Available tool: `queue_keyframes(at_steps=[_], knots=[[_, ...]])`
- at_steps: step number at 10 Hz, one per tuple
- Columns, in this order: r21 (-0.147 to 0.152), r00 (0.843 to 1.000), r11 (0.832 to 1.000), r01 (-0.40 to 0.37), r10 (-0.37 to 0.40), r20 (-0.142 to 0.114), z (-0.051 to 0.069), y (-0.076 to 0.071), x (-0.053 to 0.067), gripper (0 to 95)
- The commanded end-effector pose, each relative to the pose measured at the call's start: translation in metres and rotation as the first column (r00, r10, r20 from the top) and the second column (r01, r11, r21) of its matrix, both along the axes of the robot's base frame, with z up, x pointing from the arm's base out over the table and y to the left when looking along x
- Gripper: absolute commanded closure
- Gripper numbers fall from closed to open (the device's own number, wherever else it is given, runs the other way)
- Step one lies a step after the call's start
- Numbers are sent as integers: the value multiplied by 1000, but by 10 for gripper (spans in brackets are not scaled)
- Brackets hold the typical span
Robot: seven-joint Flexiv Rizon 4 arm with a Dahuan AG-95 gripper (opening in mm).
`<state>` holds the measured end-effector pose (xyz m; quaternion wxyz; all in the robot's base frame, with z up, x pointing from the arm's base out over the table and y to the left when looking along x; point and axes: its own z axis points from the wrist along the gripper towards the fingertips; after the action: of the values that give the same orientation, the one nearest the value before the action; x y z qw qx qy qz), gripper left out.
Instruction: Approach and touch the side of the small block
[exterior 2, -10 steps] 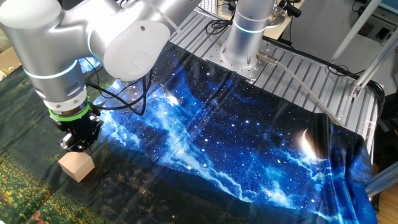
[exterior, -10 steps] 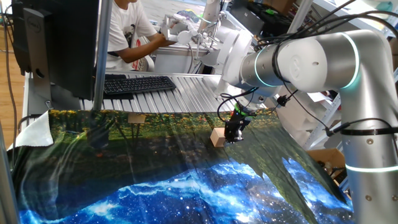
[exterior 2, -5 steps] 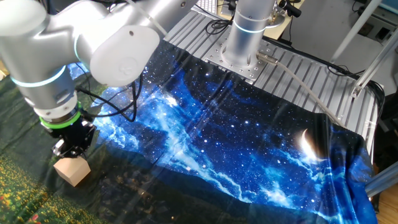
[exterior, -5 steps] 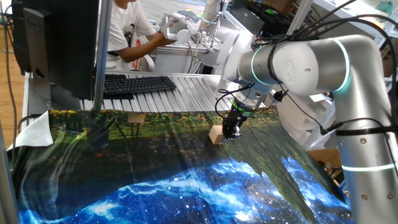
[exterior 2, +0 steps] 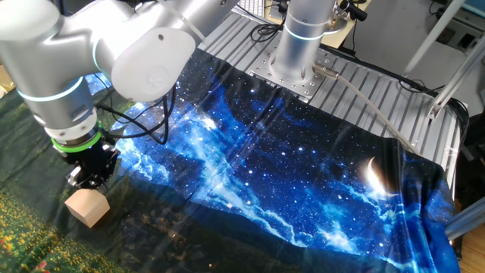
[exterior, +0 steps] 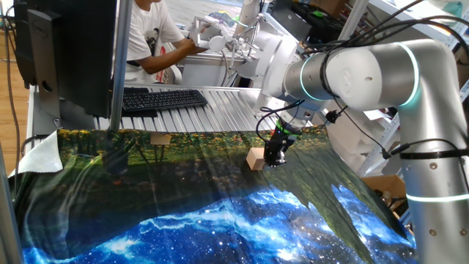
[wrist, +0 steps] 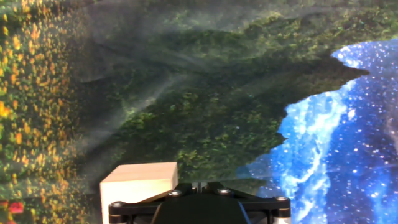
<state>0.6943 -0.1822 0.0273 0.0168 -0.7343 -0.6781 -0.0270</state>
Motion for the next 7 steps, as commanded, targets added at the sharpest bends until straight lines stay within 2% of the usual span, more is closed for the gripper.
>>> queue_keyframes(at_steps=[1,4,7], knots=[[2,1000,1000,0,0,-3,2,1,-4,950],[7,1000,1000,-3,3,-1,5,2,-9,950],[-1,1000,1000,-7,7,-10,23,2,-15,950]])
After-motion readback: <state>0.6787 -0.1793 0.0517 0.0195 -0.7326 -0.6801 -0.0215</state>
